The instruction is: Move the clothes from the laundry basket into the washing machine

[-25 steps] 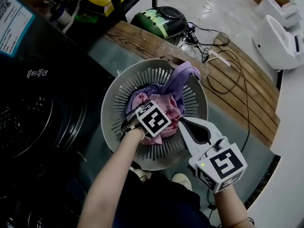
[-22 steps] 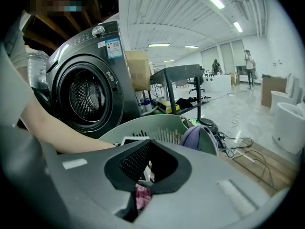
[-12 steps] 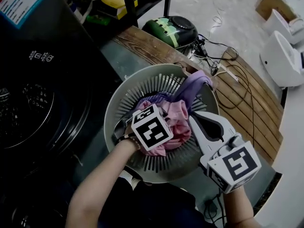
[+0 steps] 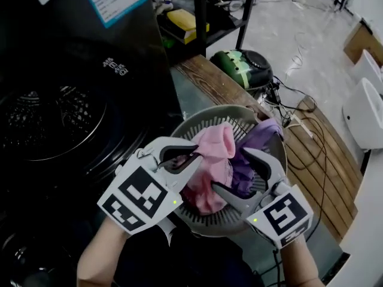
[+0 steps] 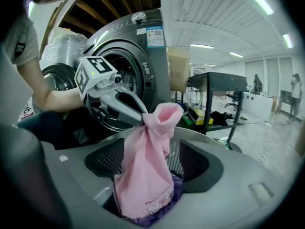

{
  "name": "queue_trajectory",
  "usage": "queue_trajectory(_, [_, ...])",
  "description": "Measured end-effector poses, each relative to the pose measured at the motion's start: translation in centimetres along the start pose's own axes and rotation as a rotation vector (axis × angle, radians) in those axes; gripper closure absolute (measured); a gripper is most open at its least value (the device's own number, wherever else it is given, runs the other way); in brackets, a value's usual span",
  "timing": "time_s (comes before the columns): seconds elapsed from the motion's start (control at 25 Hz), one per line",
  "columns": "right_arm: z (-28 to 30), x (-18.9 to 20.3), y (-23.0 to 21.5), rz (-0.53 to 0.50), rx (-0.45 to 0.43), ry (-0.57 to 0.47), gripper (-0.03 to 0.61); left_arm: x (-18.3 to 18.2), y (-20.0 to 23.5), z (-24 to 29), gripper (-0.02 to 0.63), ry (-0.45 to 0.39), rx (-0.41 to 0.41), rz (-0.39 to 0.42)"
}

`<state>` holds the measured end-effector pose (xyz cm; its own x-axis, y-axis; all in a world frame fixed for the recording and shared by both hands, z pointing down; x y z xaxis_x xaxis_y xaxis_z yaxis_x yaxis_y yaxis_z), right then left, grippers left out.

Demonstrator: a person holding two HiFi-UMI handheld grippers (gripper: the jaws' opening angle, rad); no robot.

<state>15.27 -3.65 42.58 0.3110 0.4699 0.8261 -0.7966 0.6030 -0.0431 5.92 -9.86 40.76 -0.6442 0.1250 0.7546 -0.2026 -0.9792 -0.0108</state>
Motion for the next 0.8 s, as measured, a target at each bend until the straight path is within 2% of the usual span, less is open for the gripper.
queue_trajectory(0.16, [3.2,-2.2,3.1,-0.078,-0.107,0.037,0.169,-0.3,1.3,-6.4,0.569,-0.145,-0.109,-0.091])
queue_trajectory(0.28, [5.6,-2.9,4.7,-0.144,-0.177,0.087,0.166,0.2,1.7,-11.0,0.569,-0.212,-0.22,-0.186])
queue_trajectory(0.4, [7.3,-2.5,5.3,-0.168,-0.187,0.168,0.184,0.7,2.0,-15.3,0.571,-0.288,-0.325,-0.239])
queue_trajectory(0.48, [8.3,-2.4,5.2,-0.147,-0.136,0.188,0.267,1.3,2.1,-17.6,0.571,-0.326,-0.389,-0.275])
queue_trajectory(0.52, [8.7,-2.5,5.3,-0.137,-0.112,0.184,0.336,1.8,2.1,-18.4,0.571,-0.34,-0.417,-0.293])
queue_trajectory(0.6, [9.4,-3.2,5.7,-0.122,-0.093,0.166,0.54,3.0,1.9,-19.5,0.569,-0.35,-0.469,-0.322])
queue_trajectory(0.72, [9.4,-5.5,6.4,-0.083,-0.113,0.104,0.543,5.3,1.4,-19.7,0.563,-0.293,-0.542,-0.341])
queue_trajectory(0.76, [9.1,-6.5,6.5,-0.059,-0.126,0.066,0.543,6.1,1.1,-19.3,0.543,-0.269,-0.543,-0.345])
queue_trajectory(0.8, [8.7,-7.7,6.6,-0.035,-0.14,0.026,0.543,6.7,0.7,-18.7,0.479,-0.256,-0.526,-0.349])
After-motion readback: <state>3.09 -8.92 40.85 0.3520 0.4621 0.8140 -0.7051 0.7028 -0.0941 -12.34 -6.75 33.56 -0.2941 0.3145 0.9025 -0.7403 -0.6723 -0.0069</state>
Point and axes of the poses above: the fingertips, and each gripper's own axes: z forward along the fingers, y to its left, x out of its underside, the point moved 5 cm from there along -z, backward along the fingers, and after that the axes turned 3 degrees about y, right-handed, at the moved point
